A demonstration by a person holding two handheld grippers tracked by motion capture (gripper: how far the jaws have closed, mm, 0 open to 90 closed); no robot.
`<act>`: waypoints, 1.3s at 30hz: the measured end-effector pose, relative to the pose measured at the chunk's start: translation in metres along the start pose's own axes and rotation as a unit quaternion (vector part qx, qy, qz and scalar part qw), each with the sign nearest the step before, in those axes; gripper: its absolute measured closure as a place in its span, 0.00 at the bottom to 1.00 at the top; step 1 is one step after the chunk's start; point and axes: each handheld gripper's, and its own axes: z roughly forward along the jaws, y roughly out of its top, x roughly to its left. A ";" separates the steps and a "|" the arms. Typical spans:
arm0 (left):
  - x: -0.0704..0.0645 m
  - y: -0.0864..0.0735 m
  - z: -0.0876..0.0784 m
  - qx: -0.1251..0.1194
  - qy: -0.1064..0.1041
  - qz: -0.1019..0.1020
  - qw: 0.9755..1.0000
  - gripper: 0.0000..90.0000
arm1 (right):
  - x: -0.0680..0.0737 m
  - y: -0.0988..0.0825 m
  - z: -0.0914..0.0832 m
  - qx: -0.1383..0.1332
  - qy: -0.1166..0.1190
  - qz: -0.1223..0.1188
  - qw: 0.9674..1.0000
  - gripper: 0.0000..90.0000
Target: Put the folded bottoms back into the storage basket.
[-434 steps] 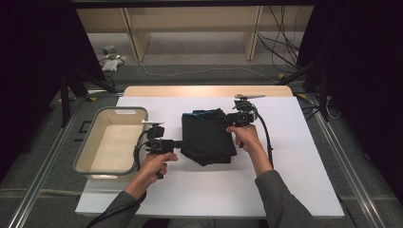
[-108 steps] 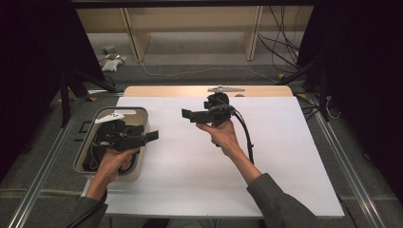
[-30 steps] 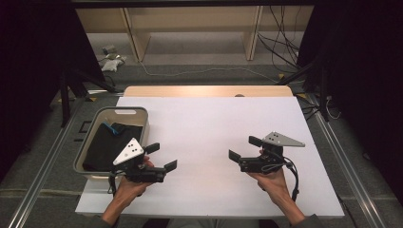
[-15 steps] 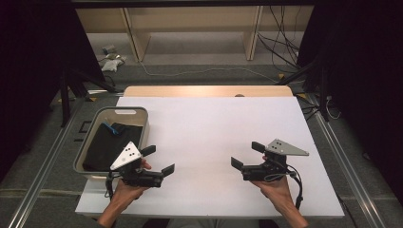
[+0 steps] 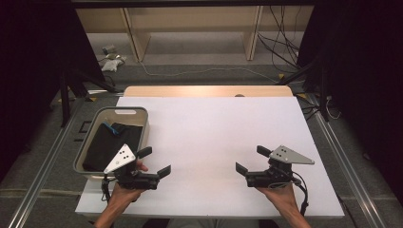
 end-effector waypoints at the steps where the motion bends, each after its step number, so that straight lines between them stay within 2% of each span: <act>1: -0.001 0.000 0.000 0.000 -0.001 0.001 1.000 0.00 | 0.000 -0.001 -0.001 0.001 -0.002 0.000 1.000 0.01; 19: -0.007 -0.006 -0.004 0.003 0.001 0.006 1.000 0.00 | 0.004 -0.012 -0.012 0.009 -0.006 -0.014 1.000 0.01; 25: -0.008 -0.011 -0.006 0.012 0.011 0.023 1.000 0.00 | 0.004 -0.016 -0.014 0.014 -0.019 -0.018 1.000 0.01; 28: -0.007 -0.014 -0.007 0.014 0.011 0.010 1.000 0.00 | 0.004 -0.017 -0.016 0.016 -0.019 -0.019 1.000 0.01; 31: -0.008 -0.017 -0.007 0.018 0.018 0.018 1.000 0.00 | 0.004 -0.018 -0.018 0.017 -0.021 -0.018 0.999 0.01; 37: -0.006 -0.015 -0.007 0.016 0.017 0.010 1.000 0.00 | 0.002 -0.016 -0.020 0.010 -0.024 -0.014 1.000 0.01; 39: -0.007 -0.016 -0.007 0.017 0.015 0.007 1.000 0.00 | 0.001 -0.016 -0.020 0.009 -0.024 -0.006 1.000 0.01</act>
